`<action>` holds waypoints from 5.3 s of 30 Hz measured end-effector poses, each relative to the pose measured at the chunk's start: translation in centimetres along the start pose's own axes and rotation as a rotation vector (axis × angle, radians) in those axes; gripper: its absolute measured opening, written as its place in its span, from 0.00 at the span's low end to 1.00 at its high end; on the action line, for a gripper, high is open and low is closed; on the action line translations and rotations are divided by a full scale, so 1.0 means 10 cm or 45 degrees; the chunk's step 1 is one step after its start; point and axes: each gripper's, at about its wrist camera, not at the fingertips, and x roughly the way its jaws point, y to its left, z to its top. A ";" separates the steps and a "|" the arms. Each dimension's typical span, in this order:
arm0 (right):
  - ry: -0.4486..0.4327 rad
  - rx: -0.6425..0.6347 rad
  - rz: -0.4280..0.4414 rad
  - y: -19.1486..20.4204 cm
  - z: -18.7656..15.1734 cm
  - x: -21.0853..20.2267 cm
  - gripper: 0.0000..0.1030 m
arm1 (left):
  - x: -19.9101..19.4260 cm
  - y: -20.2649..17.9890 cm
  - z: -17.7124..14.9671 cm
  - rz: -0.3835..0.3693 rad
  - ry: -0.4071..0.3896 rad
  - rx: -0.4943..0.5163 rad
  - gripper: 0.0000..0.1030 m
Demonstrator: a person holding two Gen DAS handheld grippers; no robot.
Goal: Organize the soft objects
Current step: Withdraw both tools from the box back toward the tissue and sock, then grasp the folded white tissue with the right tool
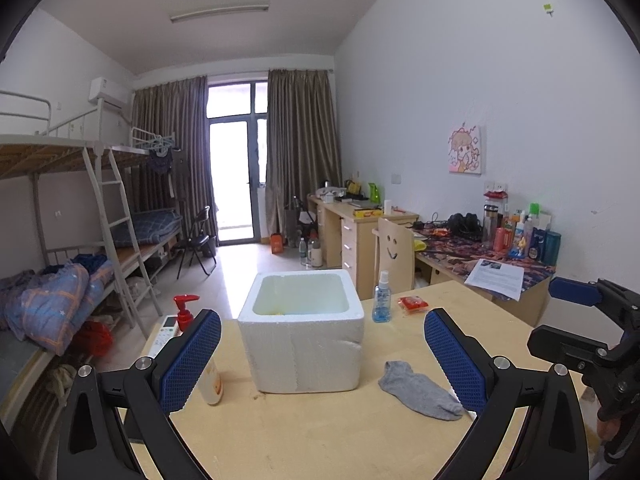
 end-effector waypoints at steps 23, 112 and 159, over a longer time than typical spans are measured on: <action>-0.172 0.051 -0.107 0.16 -0.72 -0.42 0.99 | -0.59 -0.04 -0.78 -0.019 -0.198 -0.082 0.99; 0.330 0.186 -0.285 -0.82 -1.56 0.53 0.74 | 1.13 -0.55 -1.00 -0.255 0.253 -0.020 0.99; 0.457 0.317 -0.320 -1.25 -1.79 0.55 0.13 | 2.21 -1.40 -1.26 -0.358 0.692 0.111 0.93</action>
